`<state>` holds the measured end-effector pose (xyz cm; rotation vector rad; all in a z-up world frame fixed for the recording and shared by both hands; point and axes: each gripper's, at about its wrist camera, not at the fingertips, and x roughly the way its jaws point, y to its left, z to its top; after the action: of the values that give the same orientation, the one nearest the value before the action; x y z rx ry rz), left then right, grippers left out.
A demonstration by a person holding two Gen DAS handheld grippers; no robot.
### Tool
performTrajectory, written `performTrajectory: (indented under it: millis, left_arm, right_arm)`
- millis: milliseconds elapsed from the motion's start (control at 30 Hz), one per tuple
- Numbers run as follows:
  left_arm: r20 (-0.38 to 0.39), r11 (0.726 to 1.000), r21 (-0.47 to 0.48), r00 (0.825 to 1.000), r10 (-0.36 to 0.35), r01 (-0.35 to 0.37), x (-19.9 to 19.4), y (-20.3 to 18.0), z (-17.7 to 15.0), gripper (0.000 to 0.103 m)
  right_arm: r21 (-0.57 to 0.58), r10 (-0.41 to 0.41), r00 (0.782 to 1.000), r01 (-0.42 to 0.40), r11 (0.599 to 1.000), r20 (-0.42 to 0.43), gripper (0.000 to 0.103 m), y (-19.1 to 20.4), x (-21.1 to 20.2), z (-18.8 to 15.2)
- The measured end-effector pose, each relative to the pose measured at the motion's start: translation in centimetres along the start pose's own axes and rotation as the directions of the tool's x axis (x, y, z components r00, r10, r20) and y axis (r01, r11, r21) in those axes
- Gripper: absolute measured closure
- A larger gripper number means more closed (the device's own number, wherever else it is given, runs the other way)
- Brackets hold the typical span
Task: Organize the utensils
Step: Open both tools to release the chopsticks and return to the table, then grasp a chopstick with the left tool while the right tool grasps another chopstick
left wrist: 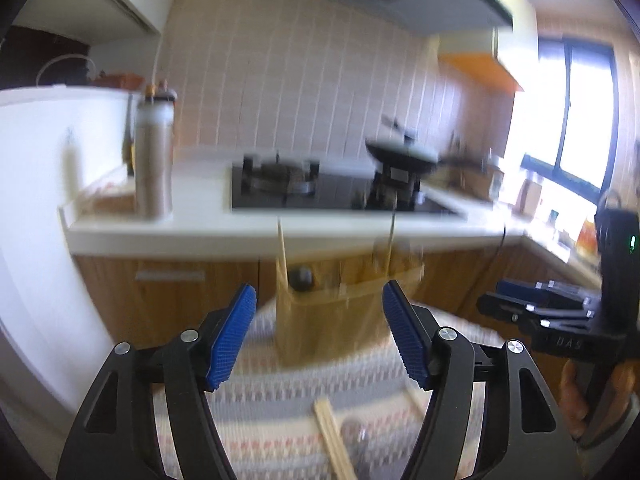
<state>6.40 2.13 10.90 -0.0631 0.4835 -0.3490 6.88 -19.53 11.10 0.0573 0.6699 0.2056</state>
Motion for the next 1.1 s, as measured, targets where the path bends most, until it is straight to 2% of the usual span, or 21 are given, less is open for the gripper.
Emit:
performTrajectory:
  millis: [67, 133, 200, 300, 400, 467, 567, 700, 900, 1100]
  left_arm:
    - [-0.088, 1.0, 0.015, 0.996, 0.008, -0.007, 0.9, -0.2, -1.6, 0.039]
    - [-0.169, 0.999, 0.036, 0.986, 0.014, -0.008, 2.1, -0.4, -3.5, 0.039]
    - [-0.251, 0.998, 0.064, 0.968, 0.027, -0.011, 3.5, -0.6, -5.5, 0.042]
    - [-0.386, 0.998, 0.063, 0.922, 0.012, 0.014, 5.9, -0.1, -8.4, 0.054]
    - [-0.459, 0.999, 0.021, 0.888, -0.015, 0.027, 7.3, 0.9, -10.3, 0.059]
    - [-0.486, 0.999, 0.015, 0.874, -0.018, 0.029, 7.8, 1.3, -11.3, 0.066]
    - [-0.512, 0.999, 0.019, 0.859, -0.018, 0.032, 8.6, 1.2, -12.4, 0.068]
    - [-0.519, 0.999, 0.016, 0.854, -0.035, 0.05, 9.2, 1.0, -13.1, 0.068]
    - [-0.53, 0.998, 0.065, 0.847, 0.029, 0.007, 10.0, 0.8, -13.6, 0.072]
    - [-0.548, 0.998, 0.05, 0.836, 0.007, 0.024, 10.4, 0.6, -13.3, 0.073]
  right_arm:
    - [0.011, -0.001, 0.994, 0.002, 1.0, -0.105, 0.047, 0.0, 1.1, -1.3]
    - [0.034, 0.009, 0.979, -0.003, 0.999, -0.204, 0.047, -0.4, 2.5, -2.6]
    - [0.062, 0.036, 0.96, -0.019, 0.998, -0.279, 0.049, -0.7, 4.0, -3.9]
    - [0.111, 0.068, 0.928, -0.029, 0.993, -0.366, 0.056, -1.4, 6.2, -5.6]
    - [0.159, 0.103, 0.902, -0.039, 0.987, -0.419, 0.063, -2.1, 7.7, -7.0]
    - [0.169, 0.109, 0.894, -0.038, 0.985, -0.435, 0.067, -2.2, 8.2, -7.7]
    - [0.157, 0.093, 0.89, -0.024, 0.987, -0.446, 0.068, -2.1, 8.8, -8.5]
    - [0.165, 0.109, 0.886, -0.037, 0.986, -0.451, 0.068, -2.0, 9.4, -9.2]
    - [0.122, 0.075, 0.9, -0.025, 0.992, -0.43, 0.068, -1.6, 9.3, -10.0]
    - [0.144, 0.091, 0.897, -0.03, 0.989, -0.433, 0.068, -2.2, 9.2, -10.8]
